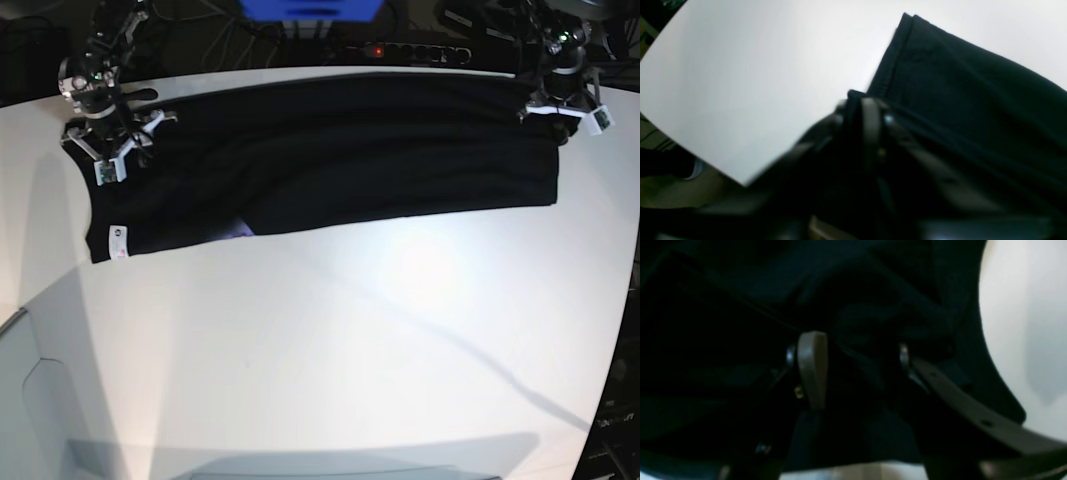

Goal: Fold the T-shirt properly
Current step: 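Hold both ends of the black band steady with both grippers, then regrasp the band end with the left gripper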

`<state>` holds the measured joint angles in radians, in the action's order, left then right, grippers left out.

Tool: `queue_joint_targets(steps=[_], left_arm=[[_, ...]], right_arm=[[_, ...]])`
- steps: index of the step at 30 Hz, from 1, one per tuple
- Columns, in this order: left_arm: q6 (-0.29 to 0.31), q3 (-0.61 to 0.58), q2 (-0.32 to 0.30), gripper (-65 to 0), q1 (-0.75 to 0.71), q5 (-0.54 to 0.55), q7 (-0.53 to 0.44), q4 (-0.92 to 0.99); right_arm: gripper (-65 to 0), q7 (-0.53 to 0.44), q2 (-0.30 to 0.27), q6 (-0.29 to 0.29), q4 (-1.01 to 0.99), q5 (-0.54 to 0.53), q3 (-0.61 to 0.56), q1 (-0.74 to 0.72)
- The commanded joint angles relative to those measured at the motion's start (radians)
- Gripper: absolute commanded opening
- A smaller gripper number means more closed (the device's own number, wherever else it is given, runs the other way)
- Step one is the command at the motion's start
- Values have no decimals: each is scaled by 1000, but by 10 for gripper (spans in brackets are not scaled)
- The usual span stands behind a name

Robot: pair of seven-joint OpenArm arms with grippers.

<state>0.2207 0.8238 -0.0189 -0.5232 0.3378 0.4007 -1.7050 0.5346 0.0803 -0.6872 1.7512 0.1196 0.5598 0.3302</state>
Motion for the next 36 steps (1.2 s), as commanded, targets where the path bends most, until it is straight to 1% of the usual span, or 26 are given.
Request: queue_joint_targets(steps=[1, 5, 7, 13, 14, 15, 17, 18, 19, 30, 33, 36], left_arm=[[-7, 7, -8, -444, -8, 5, -26, -17], [-7, 12, -8, -216, -10, 5, -26, -19], [-7, 12, -13, -133, -10, 5, -26, -19], [1, 4, -17, -124, -7, 5, -26, -8], [23, 4, -17, -124, -4, 5, -24, -5], [56, 4, -17, -124, -2, 5, -24, -3], [145, 4, -17, -125, -1, 5, -24, 12], [174, 6, -17, -125, 1, 5, -24, 21], [190, 9, -17, -125, 1, 5, -24, 33], [190, 16, -19, -124, 2, 5, -26, 90], [190, 18, -19, -124, 25, 4, -26, 121], [190, 39, -19, -124, 30, 4, -26, 139]], right_arm=[[-380, 14, -4, -11, 6, 15, 3, 4], [-380, 14, -3, -11, 6, 15, 3, 4], [-380, 14, -3, -11, 6, 15, 3, 4], [-380, 15, -3, -11, 6, 15, 3, 4], [-380, 15, -3, -11, 6, 15, 3, 4], [-380, 15, -3, -11, 6, 15, 3, 4], [-380, 15, -3, -11, 6, 15, 3, 4], [-380, 15, -3, -11, 6, 15, 3, 4], [-380, 15, -3, -11, 6, 15, 3, 4], [-379, 15, -3, -11, 6, 15, 3, -9], [-379, 15, -3, -11, 6, 15, 3, -9], [-379, 15, -3, -11, 6, 15, 4, -9]])
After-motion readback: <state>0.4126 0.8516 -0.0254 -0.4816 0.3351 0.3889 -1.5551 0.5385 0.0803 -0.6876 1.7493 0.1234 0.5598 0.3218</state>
